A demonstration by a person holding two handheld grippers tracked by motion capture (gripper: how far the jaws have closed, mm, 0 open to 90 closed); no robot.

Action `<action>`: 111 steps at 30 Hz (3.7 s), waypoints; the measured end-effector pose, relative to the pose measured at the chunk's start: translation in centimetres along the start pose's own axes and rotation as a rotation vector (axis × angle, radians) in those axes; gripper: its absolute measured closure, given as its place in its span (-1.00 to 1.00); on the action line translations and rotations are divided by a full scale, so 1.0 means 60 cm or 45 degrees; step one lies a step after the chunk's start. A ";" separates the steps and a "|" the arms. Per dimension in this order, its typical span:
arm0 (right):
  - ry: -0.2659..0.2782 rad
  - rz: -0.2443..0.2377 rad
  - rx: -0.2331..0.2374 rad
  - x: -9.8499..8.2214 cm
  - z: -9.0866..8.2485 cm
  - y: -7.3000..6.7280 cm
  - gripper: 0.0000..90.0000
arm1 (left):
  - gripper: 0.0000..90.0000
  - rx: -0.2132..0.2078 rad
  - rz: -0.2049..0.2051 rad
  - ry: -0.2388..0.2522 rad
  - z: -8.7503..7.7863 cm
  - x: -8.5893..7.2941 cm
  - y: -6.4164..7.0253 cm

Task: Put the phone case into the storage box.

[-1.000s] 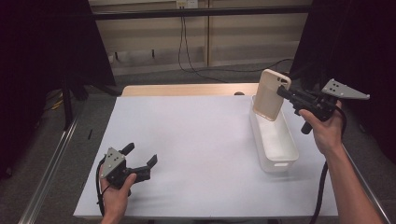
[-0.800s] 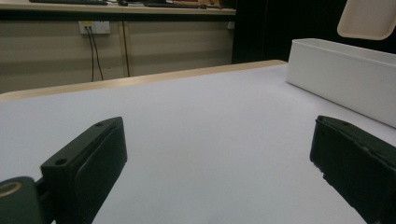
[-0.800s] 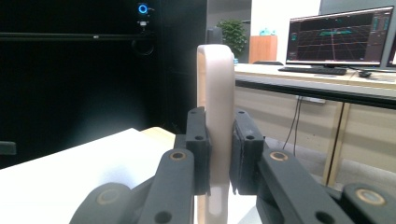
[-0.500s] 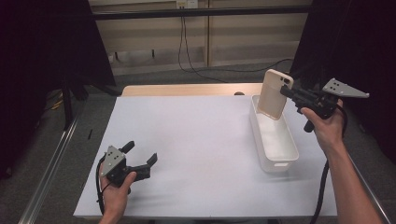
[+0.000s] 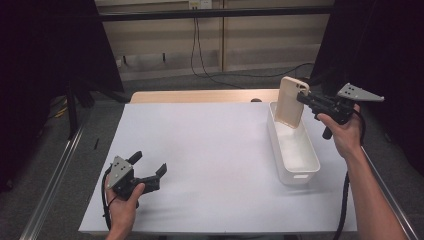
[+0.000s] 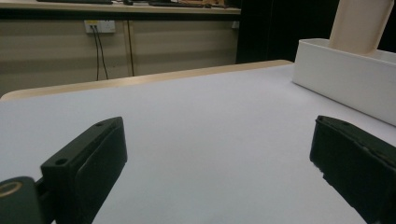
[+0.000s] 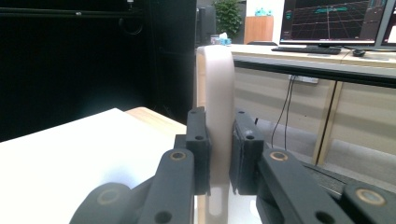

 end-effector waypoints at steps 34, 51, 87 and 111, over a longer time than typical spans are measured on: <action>-0.041 0.050 -0.049 -0.080 0.043 0.057 0.79 | -0.91 -0.026 0.012 -0.002 0.009 -0.001 0.004; -0.065 0.031 -0.059 -0.104 0.059 0.067 0.79 | -0.91 -0.023 0.014 -0.015 0.013 -0.005 0.003; -0.210 -0.024 -0.188 -0.122 0.068 0.115 0.72 | -0.91 -0.028 0.025 -0.037 0.021 -0.012 0.005; -0.247 -0.046 -0.234 -0.127 0.095 0.124 0.52 | -0.91 -0.027 0.027 -0.055 0.023 -0.017 0.003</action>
Point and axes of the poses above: each handheld gripper's, and its own axes: z roughly forward along the jaws, x roughly out of its top, y roughly to its right, the point moved 8 cm from there along z, roughly forward along the jaws, and after that the axes turned 6 degrees about y, right-handed, at the moved point
